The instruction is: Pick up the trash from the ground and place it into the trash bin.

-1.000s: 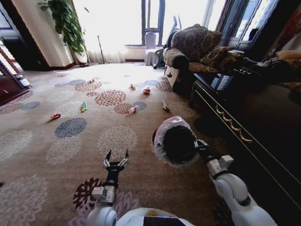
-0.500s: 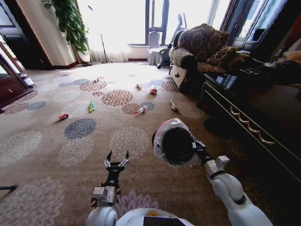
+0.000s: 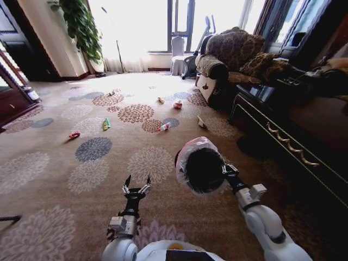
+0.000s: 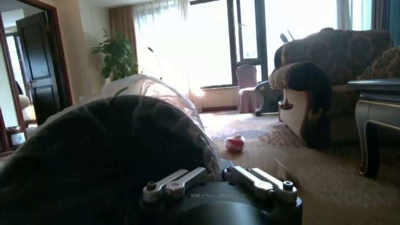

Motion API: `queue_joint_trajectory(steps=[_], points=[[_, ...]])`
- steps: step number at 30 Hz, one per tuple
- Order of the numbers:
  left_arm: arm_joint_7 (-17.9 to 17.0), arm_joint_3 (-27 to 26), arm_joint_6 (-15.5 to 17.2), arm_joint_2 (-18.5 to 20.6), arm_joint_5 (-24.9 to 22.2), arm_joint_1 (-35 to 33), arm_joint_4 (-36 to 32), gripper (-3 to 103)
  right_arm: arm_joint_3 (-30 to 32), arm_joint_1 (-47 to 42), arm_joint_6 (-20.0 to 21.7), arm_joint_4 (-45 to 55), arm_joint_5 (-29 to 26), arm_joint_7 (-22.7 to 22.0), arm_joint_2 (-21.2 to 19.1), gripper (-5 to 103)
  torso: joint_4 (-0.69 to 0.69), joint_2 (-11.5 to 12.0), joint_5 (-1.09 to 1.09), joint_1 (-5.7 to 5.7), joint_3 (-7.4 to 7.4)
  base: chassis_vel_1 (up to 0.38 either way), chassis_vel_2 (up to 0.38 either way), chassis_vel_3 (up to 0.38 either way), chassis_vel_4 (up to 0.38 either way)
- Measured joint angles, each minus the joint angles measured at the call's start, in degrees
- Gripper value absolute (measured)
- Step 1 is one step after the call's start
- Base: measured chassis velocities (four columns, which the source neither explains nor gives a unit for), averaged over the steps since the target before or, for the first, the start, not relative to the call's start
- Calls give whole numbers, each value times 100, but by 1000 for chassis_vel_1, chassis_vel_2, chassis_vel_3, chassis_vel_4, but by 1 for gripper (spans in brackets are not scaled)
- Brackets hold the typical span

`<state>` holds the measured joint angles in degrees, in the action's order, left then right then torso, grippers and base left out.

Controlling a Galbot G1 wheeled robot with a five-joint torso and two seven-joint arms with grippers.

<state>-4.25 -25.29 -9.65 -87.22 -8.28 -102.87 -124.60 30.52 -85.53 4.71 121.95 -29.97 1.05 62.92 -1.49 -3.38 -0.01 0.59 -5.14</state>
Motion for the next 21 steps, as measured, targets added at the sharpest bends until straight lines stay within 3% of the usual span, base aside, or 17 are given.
queue_joint_trajectory(steps=[10, 21], points=[[3, 12, -9, -3, -4, 3, 14, 97, -4, -61, -103, 1, 0, 0, 40, 0, 1, 0, 2, 0, 0, -139, 148, 152, -145], [6, 8, -9, 0, -4, 3, 21, 97, 11, -88, -119, 15, 106, -2, 61, 0, 1, 0, 1, 1, -2, -284, 288, 278, -280]])
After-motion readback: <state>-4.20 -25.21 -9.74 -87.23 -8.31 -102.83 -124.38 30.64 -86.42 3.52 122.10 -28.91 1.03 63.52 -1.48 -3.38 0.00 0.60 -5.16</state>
